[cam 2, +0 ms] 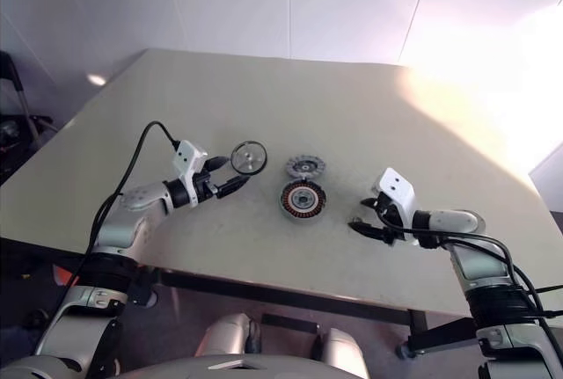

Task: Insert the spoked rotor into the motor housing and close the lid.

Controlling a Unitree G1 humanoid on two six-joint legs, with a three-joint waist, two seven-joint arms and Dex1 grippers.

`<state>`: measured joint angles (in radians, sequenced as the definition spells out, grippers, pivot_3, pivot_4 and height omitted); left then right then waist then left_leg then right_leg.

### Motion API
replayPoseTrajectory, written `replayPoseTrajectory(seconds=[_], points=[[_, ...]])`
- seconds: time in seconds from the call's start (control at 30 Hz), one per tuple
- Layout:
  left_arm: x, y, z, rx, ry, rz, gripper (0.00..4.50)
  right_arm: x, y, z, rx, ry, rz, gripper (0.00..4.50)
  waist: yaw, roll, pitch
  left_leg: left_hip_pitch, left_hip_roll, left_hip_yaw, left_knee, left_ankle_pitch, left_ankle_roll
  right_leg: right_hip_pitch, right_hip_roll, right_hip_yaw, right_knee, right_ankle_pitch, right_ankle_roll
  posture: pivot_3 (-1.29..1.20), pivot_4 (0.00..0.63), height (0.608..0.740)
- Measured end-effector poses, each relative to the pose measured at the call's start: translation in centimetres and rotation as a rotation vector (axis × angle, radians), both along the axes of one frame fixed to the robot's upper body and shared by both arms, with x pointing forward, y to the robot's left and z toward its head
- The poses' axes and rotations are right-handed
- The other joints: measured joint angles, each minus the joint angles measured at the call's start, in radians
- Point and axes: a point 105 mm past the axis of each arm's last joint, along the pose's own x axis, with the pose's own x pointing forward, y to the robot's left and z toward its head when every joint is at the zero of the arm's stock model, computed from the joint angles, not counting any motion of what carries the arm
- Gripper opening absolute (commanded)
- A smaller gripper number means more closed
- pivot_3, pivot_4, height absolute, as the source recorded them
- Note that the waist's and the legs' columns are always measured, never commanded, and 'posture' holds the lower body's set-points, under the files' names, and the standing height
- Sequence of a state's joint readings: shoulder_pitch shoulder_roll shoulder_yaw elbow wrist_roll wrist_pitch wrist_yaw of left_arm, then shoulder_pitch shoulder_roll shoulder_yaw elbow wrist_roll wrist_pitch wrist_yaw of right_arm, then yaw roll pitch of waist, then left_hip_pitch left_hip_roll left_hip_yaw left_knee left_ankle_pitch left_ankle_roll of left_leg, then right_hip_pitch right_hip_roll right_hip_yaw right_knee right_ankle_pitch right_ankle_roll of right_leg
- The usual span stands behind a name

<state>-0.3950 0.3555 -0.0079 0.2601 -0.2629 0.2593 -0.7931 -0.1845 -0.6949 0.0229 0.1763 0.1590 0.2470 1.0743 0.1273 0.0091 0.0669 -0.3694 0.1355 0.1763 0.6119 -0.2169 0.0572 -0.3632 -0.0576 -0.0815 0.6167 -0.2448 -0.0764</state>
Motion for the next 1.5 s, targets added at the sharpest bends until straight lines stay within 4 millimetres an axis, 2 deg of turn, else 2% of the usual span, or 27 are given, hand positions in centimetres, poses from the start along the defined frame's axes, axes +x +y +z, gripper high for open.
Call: replayPoseTrajectory(seconds=[0.1, 0.4, 0.57, 0.77, 0.9, 1.03, 1.1, 1.27, 1.5], points=[[0.0, 0.0, 0.0, 0.000, 0.000, 0.000, 4.36, 0.1, -0.3, 0.0, -0.006, -0.002, -0.003, 1.56, -0.001, 0.000, 0.000, 0.000, 0.000, 0.000, 0.000, 0.000, 0.000, 0.001, 0.000, 0.000, -0.001, 0.000, 0.000, 0.00, 0.000, 0.740], [0.0, 0.0, 0.0, 0.001, 0.000, 0.000, 4.36, 0.5, -0.5, -0.1, -0.010, -0.012, 0.001, 1.56, -0.002, 0.000, 0.000, 0.002, 0.000, 0.000, 0.000, 0.000, 0.000, 0.002, 0.000, 0.000, -0.001, 0.000, 0.000, 0.00, 0.000, 0.740], [0.0, 0.0, 0.0, 0.001, 0.000, 0.000, 4.36, 0.6, -0.5, 0.0, -0.010, -0.010, 0.001, 0.56, -0.003, 0.000, 0.000, 0.002, 0.000, 0.000, 0.000, 0.000, 0.000, 0.002, 0.000, 0.000, -0.001, 0.000, 0.000, 0.00, 0.000, 0.740], [0.0, 0.0, 0.0, 0.003, 0.000, 0.001, 4.36, 1.0, -0.2, 0.0, -0.017, -0.014, 0.010, 0.56, -0.005, 0.000, 0.000, 0.003, 0.000, 0.000, 0.000, 0.000, 0.000, 0.002, 0.000, 0.000, -0.001, 0.000, 0.001, 0.00, 0.000, 0.740], [0.0, -0.1, 0.0, 0.003, -0.001, -0.001, 4.36, 2.5, 0.9, 0.6, -0.002, -0.053, -0.020, 0.56, -0.012, 0.000, 0.000, 0.002, 0.000, 0.000, 0.000, 0.001, -0.001, 0.000, 0.000, 0.000, 0.000, 0.000, 0.002, 0.00, 0.000, 0.740], [0.1, -0.4, 0.2, 0.001, -0.007, -0.009, 4.36, 5.0, 3.0, 3.2, 0.041, -0.148, -0.025, 0.56, -0.018, 0.000, 0.000, 0.000, 0.000, 0.000, -0.001, 0.001, -0.002, -0.003, 0.000, 0.000, 0.001, 0.001, 0.001, 0.00, 0.000, 0.740], [0.2, -0.5, 0.3, 0.001, -0.012, -0.010, 4.36, 5.5, 3.9, 4.3, 0.035, -0.186, -0.002, 0.56, -0.017, 0.000, 0.000, -0.001, 0.000, 0.000, -0.002, 0.001, -0.001, -0.003, 0.000, 0.000, 0.000, 0.000, 0.001, 0.00, 0.000, 0.740], [0.3, -0.5, 0.4, 0.004, -0.013, -0.006, 4.36, 5.1, 6.2, 4.0, 0.033, -0.159, 0.061, 0.56, -0.019, 0.000, 0.000, -0.008, 0.000, 0.000, -0.003, 0.002, 0.002, -0.009, 0.000, 0.000, 0.000, 0.000, 0.001, 0.00, 0.000, 0.740], [0.3, -0.5, 0.3, 0.002, -0.013, 0.001, 4.36, 4.2, 9.3, 3.1, 0.044, -0.122, 0.142, 0.56, -0.021, 0.000, 0.000, -0.006, 0.000, 0.000, -0.003, 0.001, -0.001, -0.007, 0.000, 0.000, 0.000, 0.000, 0.001, 0.00, 0.000, 0.740]])
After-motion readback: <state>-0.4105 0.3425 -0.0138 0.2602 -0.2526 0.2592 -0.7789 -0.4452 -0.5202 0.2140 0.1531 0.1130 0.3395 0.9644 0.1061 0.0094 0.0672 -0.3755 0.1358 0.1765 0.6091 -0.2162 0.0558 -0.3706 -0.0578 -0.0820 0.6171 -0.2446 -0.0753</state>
